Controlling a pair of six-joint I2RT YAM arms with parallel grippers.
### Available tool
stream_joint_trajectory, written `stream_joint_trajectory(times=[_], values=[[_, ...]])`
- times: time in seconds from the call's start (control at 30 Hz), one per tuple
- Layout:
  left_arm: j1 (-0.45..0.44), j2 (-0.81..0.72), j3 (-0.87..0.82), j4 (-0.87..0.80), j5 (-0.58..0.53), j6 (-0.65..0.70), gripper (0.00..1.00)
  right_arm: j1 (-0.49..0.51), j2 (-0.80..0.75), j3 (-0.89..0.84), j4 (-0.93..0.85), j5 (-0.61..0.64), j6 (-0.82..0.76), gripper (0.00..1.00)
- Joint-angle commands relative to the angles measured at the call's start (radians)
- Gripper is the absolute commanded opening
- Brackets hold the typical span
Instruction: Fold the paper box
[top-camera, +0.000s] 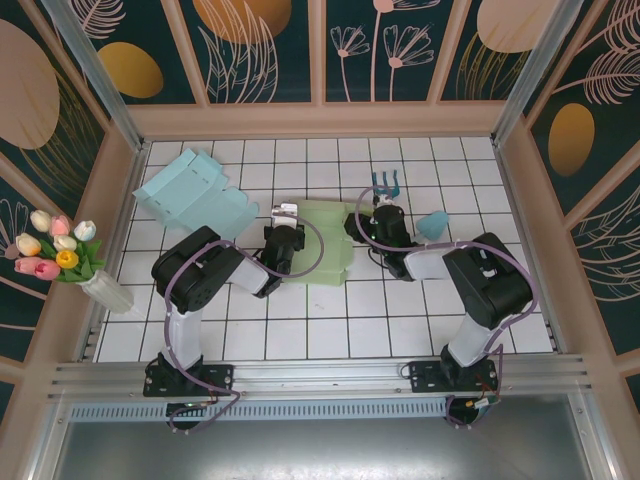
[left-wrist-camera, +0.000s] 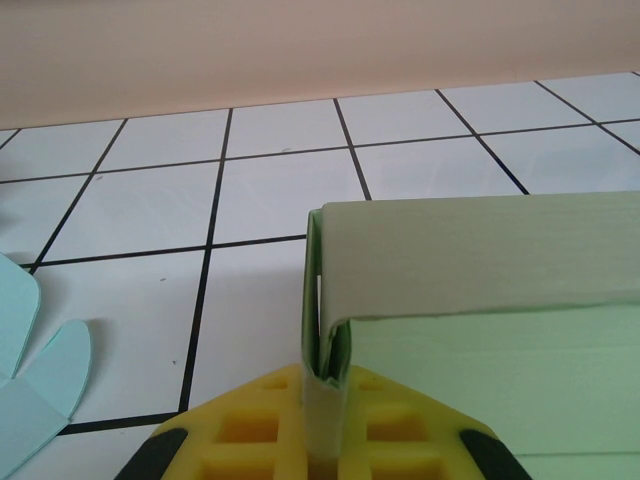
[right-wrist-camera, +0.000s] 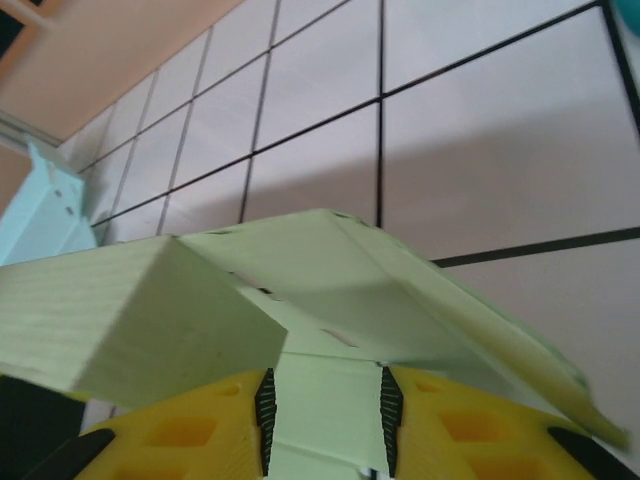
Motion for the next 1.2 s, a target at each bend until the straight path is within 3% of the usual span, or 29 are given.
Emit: stream_joint_trajectory(times=[0.0,0.2,0.43,0.77,1.17], values=[[-0.003,0.011,0.023,-0.015,0.01,0.004,0.06,-0.013,0.008,0.002,-0.058,0.063,-0.035,0.38],[-0.003,0.014,0.033,-0.028,0.01,0.004,0.06,-0.014,0.042,0.019,-0.079,0.071,-0.045,0.44],[-0.003,0.016,0.037,-0.036,0.011,0.006,0.06,-0.012,0.087,0.041,-0.051,-0.021,-0.031,0.44],[-0.003,0.017,0.041,-0.041,0.012,0.007,0.06,0.01,0.066,0.043,0.014,-0.114,-0.031,0.35],[-0.002,0.018,0.042,-0.042,0.01,0.004,0.06,0.066,0.123,0.095,0.033,-0.175,-0.025,0.35]])
